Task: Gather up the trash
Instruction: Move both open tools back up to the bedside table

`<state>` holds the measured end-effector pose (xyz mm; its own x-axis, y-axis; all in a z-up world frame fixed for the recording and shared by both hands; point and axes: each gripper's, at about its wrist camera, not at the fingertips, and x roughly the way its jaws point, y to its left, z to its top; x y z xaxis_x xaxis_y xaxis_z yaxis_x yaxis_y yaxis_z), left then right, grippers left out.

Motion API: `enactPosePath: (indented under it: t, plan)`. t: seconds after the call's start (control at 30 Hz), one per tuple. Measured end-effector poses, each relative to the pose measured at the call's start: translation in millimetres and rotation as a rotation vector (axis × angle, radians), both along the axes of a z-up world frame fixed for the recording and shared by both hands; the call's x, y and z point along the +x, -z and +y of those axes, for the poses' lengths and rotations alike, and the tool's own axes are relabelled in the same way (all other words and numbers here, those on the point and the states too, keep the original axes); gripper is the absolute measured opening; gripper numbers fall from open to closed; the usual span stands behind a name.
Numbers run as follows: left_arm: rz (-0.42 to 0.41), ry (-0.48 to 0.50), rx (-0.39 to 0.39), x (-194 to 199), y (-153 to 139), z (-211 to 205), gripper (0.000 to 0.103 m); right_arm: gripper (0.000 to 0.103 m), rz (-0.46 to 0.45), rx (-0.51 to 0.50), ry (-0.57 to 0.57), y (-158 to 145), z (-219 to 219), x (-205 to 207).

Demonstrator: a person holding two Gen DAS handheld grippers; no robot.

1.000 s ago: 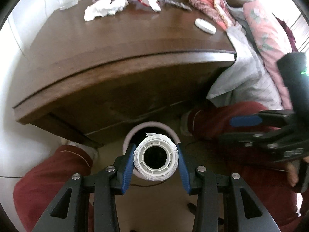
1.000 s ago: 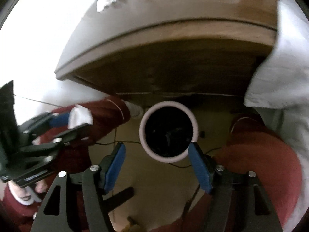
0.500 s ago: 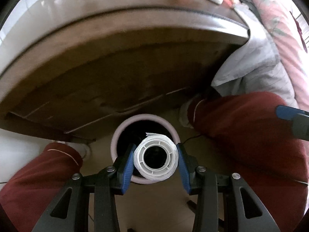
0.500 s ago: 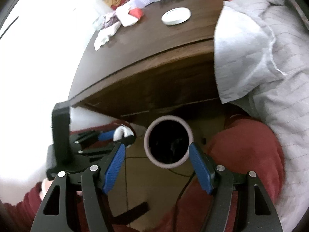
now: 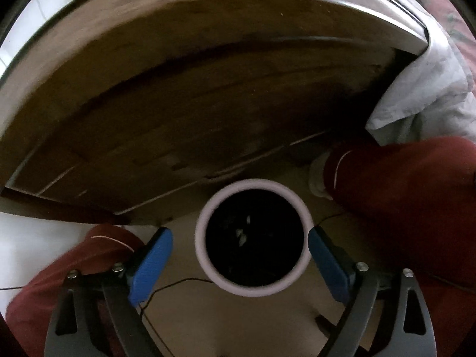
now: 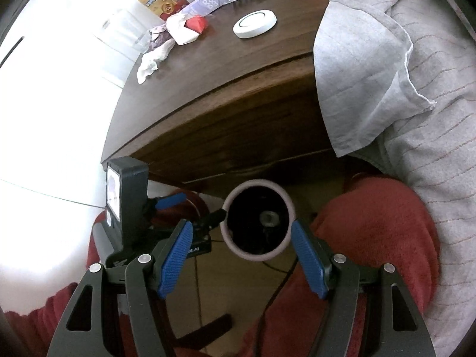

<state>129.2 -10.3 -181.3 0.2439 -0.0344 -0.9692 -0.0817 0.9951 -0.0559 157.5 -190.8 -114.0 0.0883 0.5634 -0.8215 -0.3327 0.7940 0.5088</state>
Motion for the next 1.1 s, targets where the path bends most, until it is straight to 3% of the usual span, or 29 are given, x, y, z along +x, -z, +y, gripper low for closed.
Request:
enactPosePath:
  t: [0.3,0.4,0.53,0.6,0.67,0.83,1.1]
  plan:
    - [-0.066,-0.019,-0.025,-7,-33,10,0.092,0.067,-0.025,0.032,0.000,-12,-4,0]
    - [-0.156,-0.029,-0.020,-16,-63,16,0.093,0.067,-0.047,0.036,-0.006,-22,-1,2]
    - [-0.339,-0.044,-0.007,-29,-118,31,0.093,0.071,-0.089,0.039,-0.028,-39,6,6]
    - [-0.384,-0.057,0.007,-26,-140,41,0.100,0.075,-0.120,0.032,-0.045,-49,12,9]
    - [-0.412,-0.080,0.005,-14,-161,56,0.100,0.075,-0.140,0.029,-0.054,-56,17,12]
    - [-0.392,-0.129,-0.015,34,-188,93,0.103,0.076,-0.168,0.043,-0.074,-69,30,18]
    - [-0.304,-0.152,-0.002,98,-171,116,0.103,0.080,-0.188,0.073,-0.063,-81,45,29]
